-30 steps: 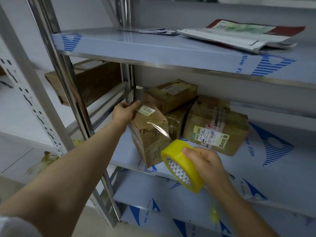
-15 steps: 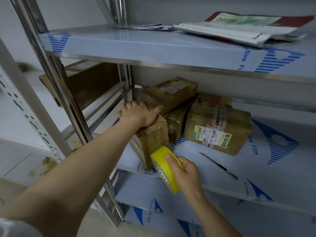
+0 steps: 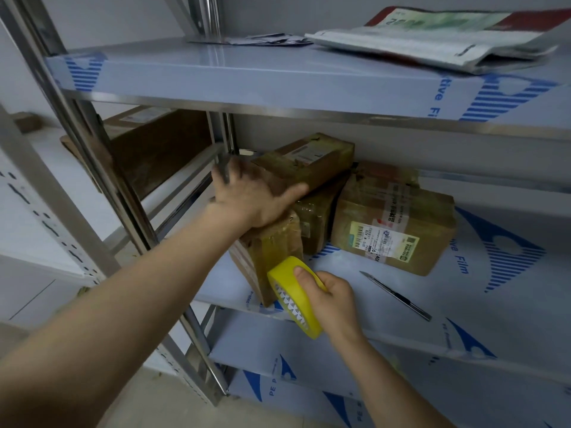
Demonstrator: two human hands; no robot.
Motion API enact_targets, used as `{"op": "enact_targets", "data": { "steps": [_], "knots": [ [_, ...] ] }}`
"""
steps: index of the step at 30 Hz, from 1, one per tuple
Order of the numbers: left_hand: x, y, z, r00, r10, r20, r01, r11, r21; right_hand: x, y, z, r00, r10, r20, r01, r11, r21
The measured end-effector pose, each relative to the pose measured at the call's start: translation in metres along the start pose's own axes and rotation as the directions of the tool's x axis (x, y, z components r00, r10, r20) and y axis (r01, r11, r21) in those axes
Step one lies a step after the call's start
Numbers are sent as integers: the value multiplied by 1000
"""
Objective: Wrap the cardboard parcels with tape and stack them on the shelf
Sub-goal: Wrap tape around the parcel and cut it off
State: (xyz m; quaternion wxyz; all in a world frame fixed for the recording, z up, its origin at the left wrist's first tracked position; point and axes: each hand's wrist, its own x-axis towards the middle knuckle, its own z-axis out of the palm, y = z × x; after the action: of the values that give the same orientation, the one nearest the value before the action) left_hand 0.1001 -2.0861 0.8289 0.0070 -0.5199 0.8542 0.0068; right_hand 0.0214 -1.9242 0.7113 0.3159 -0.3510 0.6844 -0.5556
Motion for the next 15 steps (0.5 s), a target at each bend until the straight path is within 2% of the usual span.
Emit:
{"op": "enact_targets", "data": {
  "steps": [2, 4, 6, 9, 11, 15],
  "knots": [
    [-17, 7, 7, 983, 91, 162, -82, 995, -62, 2, 0, 2, 1000, 20, -1, -20, 999, 27],
    [-22, 4, 7, 959, 167, 231, -144, 983, -113, 3, 1, 2, 999, 33, 0, -33, 998, 49],
    [-23, -6, -1, 951, 211, 224, -185, 974, -130, 4, 0, 0, 999, 43, 3, -43, 997, 61],
    [-31, -20, 2, 967, 206, 147, -210, 978, 9, 4, -4, -1, 996, 85, 22, -87, 992, 93],
    [-41, -20, 11, 975, 198, 101, -203, 978, 40, 1, -10, -2, 994, 99, 35, -102, 990, 101],
    [-47, -23, -2, 969, 242, 54, -234, 964, -125, -13, -39, -19, 982, 130, 134, -144, 984, 102]
  ]
}}
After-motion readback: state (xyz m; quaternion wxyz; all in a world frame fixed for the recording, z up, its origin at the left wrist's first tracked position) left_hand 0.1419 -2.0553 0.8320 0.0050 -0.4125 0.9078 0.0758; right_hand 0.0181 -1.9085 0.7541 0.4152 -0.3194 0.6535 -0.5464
